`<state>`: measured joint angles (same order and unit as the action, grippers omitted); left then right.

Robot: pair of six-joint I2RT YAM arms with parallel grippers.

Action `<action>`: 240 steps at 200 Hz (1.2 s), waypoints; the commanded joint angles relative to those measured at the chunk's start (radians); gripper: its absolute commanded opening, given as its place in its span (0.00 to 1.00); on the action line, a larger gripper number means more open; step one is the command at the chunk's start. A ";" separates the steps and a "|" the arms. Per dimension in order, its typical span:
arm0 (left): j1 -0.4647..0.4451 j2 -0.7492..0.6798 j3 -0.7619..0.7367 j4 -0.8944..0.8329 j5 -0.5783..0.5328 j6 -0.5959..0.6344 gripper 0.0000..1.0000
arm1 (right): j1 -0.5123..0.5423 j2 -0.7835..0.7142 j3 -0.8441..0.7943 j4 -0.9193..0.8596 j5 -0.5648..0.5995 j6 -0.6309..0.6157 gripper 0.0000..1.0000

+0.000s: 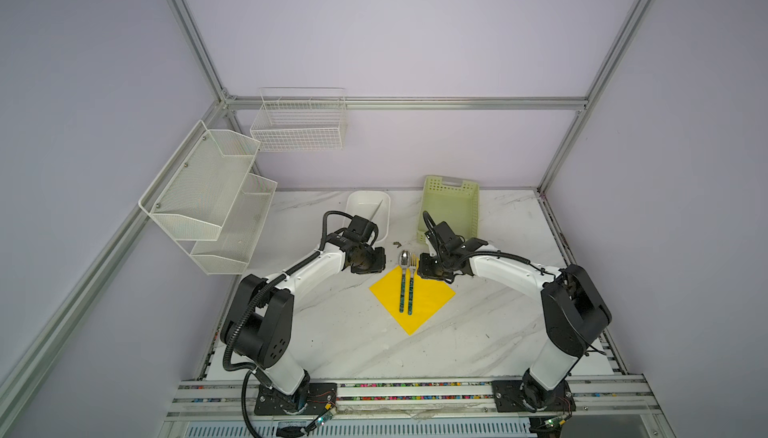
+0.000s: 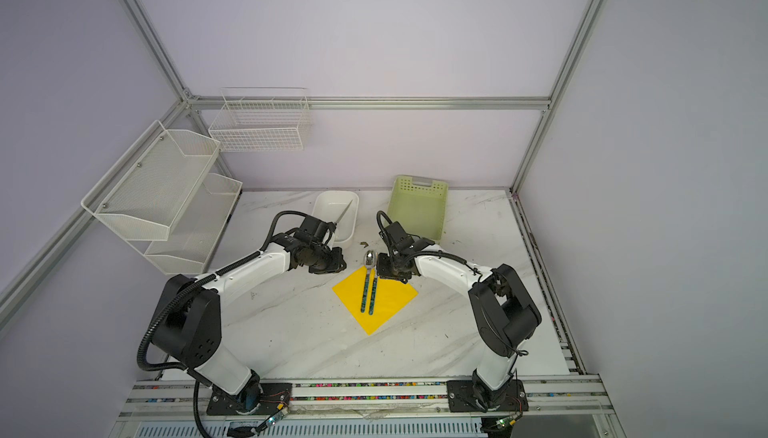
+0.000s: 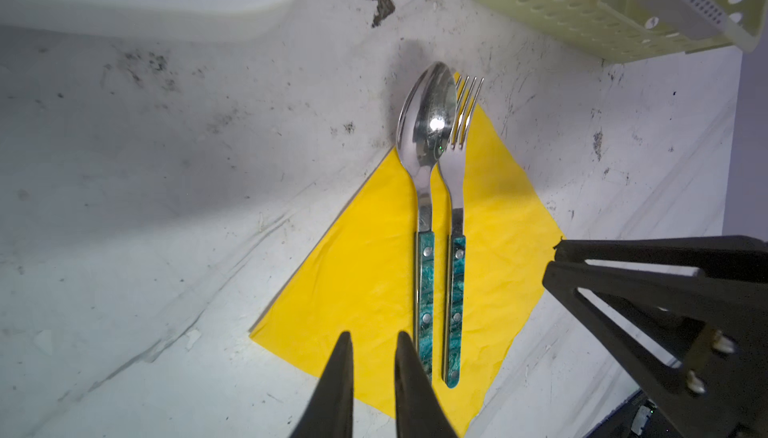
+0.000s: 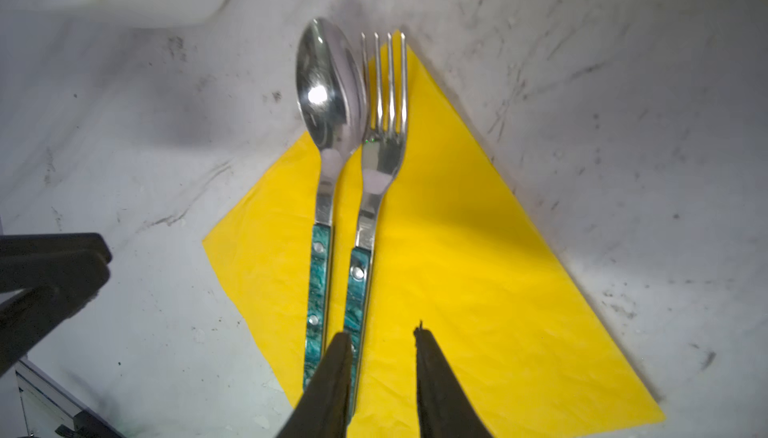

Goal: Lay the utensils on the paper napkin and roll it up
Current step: 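Lower the right gripper onto the spoon and fork handles on the napkin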

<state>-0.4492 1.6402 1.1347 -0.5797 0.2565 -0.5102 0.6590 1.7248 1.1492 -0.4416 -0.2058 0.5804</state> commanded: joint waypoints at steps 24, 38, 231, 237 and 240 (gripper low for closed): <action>0.004 0.012 -0.065 0.062 0.049 0.003 0.18 | -0.001 -0.003 -0.067 -0.026 -0.028 0.016 0.25; 0.006 0.016 -0.060 0.061 0.044 0.001 0.18 | -0.002 0.011 -0.071 -0.034 -0.017 0.009 0.25; 0.165 -0.093 0.024 -0.082 -0.033 0.143 0.18 | -0.089 0.050 -0.012 -0.149 0.059 -0.132 0.26; 0.170 -0.094 0.030 -0.084 -0.036 0.153 0.18 | -0.081 0.052 0.008 -0.169 0.072 -0.131 0.26; 0.173 -0.093 0.033 -0.086 -0.037 0.159 0.18 | -0.075 0.053 0.018 -0.180 0.079 -0.128 0.27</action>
<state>-0.2977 1.5803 1.1000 -0.6525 0.2268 -0.4084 0.5671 1.7790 1.0950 -0.5144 -0.1898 0.4690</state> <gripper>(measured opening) 0.182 0.262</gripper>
